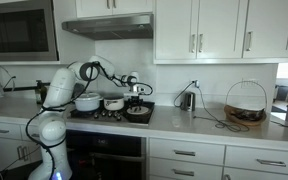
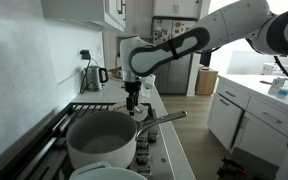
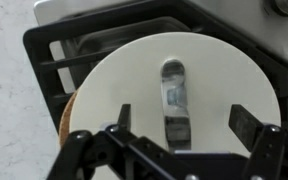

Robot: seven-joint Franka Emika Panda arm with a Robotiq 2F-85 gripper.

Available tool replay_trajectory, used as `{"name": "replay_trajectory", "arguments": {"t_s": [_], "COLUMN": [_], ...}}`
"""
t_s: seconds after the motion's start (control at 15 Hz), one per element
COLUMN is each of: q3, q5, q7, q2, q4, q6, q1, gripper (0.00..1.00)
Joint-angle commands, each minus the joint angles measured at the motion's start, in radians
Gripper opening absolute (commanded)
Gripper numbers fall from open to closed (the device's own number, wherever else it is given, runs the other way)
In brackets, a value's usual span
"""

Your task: Cover the pot on the right with the lid on the stove

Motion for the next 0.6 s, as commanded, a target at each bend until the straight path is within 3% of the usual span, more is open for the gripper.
{"name": "replay_trajectory", "arguments": {"t_s": [0.0,0.53], "q3": [-0.003,-0.003], "q5": [-0.013,-0.010], "q7": [-0.008,-0.016], "q2": [-0.024,-0.011], "q4": [-0.033,-0.021], "q6": [0.052,0.095], "q1": [0.002,0.001], "gripper": [1.00,1.00]}}
